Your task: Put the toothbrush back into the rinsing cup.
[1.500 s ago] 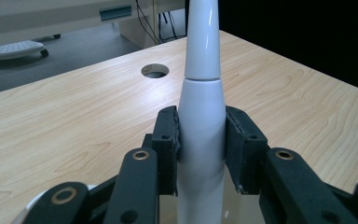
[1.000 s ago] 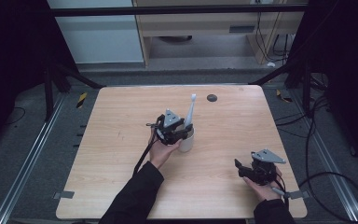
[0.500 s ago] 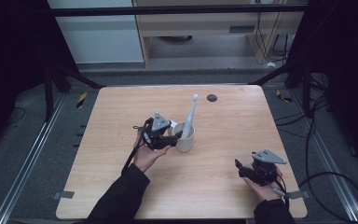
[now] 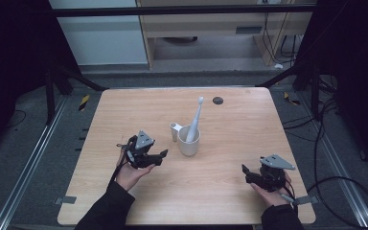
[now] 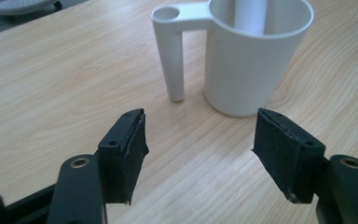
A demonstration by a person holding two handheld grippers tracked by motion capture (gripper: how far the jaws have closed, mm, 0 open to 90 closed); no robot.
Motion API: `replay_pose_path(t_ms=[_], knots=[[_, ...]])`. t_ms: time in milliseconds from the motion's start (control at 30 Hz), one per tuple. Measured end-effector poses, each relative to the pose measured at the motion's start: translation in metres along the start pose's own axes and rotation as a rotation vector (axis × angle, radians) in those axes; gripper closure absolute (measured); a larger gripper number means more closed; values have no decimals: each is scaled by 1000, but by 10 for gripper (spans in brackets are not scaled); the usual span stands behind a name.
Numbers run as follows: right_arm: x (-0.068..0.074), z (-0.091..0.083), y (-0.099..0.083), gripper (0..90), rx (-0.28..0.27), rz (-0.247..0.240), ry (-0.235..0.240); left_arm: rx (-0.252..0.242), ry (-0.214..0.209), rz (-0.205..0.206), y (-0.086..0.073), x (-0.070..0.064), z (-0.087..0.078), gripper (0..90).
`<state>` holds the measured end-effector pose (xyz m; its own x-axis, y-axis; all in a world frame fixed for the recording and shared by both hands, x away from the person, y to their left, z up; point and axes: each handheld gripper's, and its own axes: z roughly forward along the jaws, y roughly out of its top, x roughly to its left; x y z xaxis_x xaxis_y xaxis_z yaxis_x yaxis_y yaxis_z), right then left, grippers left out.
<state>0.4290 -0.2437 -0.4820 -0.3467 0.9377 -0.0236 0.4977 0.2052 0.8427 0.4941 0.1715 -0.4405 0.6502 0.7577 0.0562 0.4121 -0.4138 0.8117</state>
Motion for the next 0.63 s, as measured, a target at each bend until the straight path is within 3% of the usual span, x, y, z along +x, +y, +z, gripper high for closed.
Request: replay_pose_path(t_ms=[267,633], knots=[[1,-1,-2,222,6,-4,-4,7,25,-30,-19,10,-16,310],[5,-1,-4,208,22,-10,0,57,77,-91,-60,24,-36,287]])
